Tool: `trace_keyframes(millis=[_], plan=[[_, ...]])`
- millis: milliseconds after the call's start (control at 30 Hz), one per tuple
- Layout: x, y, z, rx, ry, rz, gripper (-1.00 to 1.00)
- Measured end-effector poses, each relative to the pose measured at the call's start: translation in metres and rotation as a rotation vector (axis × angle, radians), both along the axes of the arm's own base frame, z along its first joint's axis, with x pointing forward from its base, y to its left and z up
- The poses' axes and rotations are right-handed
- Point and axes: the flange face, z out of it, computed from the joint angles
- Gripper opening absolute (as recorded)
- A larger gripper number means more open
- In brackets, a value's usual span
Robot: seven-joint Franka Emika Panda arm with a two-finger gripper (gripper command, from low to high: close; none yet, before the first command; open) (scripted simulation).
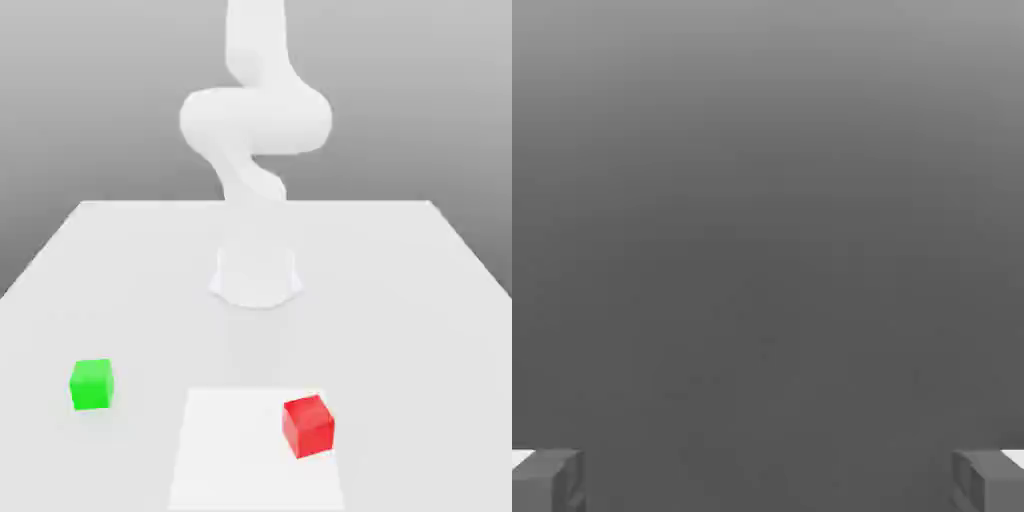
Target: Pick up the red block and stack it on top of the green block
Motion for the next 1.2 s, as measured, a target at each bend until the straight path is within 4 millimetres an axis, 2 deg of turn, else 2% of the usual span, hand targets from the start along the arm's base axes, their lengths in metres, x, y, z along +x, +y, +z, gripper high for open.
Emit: trace_keyframes(millis=[67,167,333,500,633,700,867,900,1100,1200], plan=[[0.025,0.007,-0.045,-0.011,0.074,0.029,0.0],[0.052,0.017,-0.112,-0.027,0.176,0.071,0.0],[0.071,0.034,-0.225,-0.055,0.345,0.141,0.0],[0.061,0.049,-0.335,-0.087,0.513,0.213,0.0],[0.034,0.059,-0.417,-0.115,0.646,0.275,0.0],[0.022,0.061,-0.45,-0.124,0.692,0.293,0.0],[0.019,0.06,-0.506,-0.126,0.707,0.297,0.0],[0.018,0.06,-0.514,-0.126,0.707,0.297,-1.0],[0.017,0.06,-0.518,-0.126,0.707,0.297,-1.0],[0.019,0.06,-0.498,-0.127,0.707,0.297,-1.0]])
